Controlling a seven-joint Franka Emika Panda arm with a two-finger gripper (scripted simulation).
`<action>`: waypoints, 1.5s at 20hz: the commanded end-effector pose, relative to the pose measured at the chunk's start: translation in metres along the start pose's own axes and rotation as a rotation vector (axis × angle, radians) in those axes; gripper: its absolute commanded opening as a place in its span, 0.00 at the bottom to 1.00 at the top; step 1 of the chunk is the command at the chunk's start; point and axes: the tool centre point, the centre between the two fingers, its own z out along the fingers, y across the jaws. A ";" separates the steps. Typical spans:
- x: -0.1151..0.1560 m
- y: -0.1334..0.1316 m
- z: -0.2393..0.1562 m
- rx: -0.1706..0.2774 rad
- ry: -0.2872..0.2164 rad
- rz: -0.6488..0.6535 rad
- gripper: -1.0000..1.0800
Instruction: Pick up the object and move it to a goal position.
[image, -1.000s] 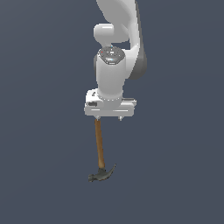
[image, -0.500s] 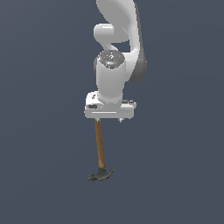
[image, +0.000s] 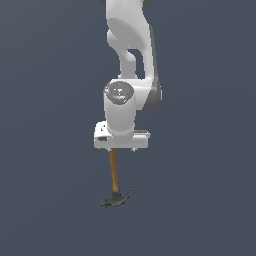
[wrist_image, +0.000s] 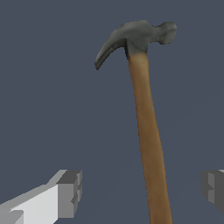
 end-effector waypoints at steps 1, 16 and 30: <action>0.008 0.005 0.017 0.006 -0.002 0.000 0.96; 0.023 0.017 0.063 0.023 -0.008 0.002 0.96; 0.022 0.016 0.111 0.023 -0.007 0.002 0.96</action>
